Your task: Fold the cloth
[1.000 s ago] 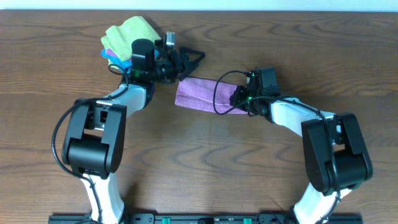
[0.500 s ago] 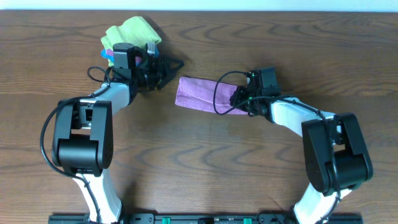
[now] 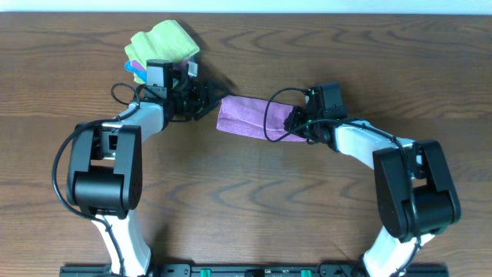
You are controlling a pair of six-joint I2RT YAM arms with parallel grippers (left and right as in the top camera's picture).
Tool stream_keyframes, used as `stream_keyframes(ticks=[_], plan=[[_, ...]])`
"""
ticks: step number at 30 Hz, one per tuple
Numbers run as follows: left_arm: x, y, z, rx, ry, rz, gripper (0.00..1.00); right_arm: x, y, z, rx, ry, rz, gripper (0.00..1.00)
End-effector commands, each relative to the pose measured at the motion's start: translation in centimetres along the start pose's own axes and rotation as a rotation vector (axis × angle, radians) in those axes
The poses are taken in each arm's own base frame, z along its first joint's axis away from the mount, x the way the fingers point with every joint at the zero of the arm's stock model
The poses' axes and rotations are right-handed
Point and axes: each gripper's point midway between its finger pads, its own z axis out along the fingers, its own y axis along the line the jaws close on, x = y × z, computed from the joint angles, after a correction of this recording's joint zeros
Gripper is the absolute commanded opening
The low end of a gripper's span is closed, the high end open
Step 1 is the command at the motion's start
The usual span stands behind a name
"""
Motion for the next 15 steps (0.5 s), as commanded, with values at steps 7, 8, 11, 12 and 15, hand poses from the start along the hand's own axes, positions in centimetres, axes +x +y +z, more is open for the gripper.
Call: stream_keyframes(ticks=[7, 8, 11, 12, 15], plan=[[1.9, -1.4, 2.1, -0.011, 0.040, 0.066, 0.70, 1.5, -2.0, 0.6, 0.078, 0.029, -0.004, 0.02], [1.9, -1.4, 2.1, -0.013, 0.040, 0.068, 0.70, 1.5, -2.0, 0.6, 0.079, 0.029, -0.004, 0.02], [1.9, -1.4, 2.1, -0.012, 0.039, 0.071, 0.69, 1.6, -2.0, 0.6, 0.080, 0.031, -0.004, 0.02], [1.9, -1.4, 2.1, -0.012, 0.038, 0.070, 0.69, 1.6, -2.1, 0.6, 0.080, 0.032, -0.003, 0.02], [1.9, -1.4, 2.1, -0.012, 0.038, 0.071, 0.67, 1.7, -2.1, 0.6, 0.083, 0.035, -0.003, 0.02]])
